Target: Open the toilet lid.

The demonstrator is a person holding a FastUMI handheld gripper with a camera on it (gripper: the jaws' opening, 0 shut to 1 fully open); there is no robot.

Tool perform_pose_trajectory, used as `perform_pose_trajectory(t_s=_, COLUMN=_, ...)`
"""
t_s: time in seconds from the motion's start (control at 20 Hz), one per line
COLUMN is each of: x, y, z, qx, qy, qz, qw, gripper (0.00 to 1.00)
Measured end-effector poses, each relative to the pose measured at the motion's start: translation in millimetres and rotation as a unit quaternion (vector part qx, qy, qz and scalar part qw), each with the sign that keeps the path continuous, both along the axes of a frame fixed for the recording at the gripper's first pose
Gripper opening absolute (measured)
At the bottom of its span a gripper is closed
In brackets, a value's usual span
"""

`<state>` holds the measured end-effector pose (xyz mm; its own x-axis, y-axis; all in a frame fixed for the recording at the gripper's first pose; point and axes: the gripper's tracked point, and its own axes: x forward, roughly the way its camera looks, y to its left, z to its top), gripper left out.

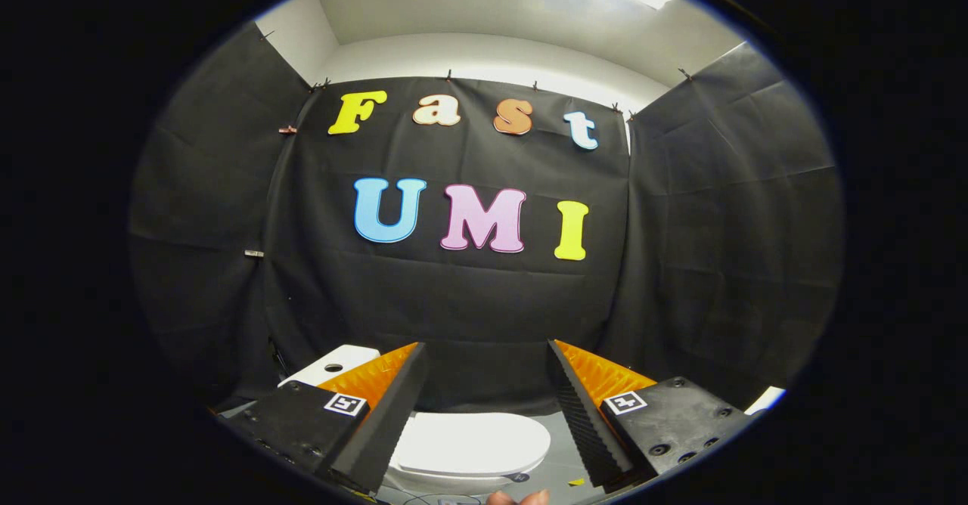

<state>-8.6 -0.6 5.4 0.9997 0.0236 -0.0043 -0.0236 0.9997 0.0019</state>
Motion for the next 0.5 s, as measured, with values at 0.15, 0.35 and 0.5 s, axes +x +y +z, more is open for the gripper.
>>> perform_pose_trajectory(t_s=0.15, x=1, y=-1, z=-4, qx=0.0, qy=0.003, qz=0.004, qw=1.0, gripper=0.98)
perform_pose_trajectory(t_s=0.35, x=6, y=-3, z=-10, qx=-0.003, qy=-0.005, qz=0.003, qw=1.0, gripper=0.98)
perform_pose_trajectory(t_s=0.5, x=18, y=-5, z=-17, qx=-0.008, qy=-0.024, qz=0.007, qw=1.0, gripper=0.98)
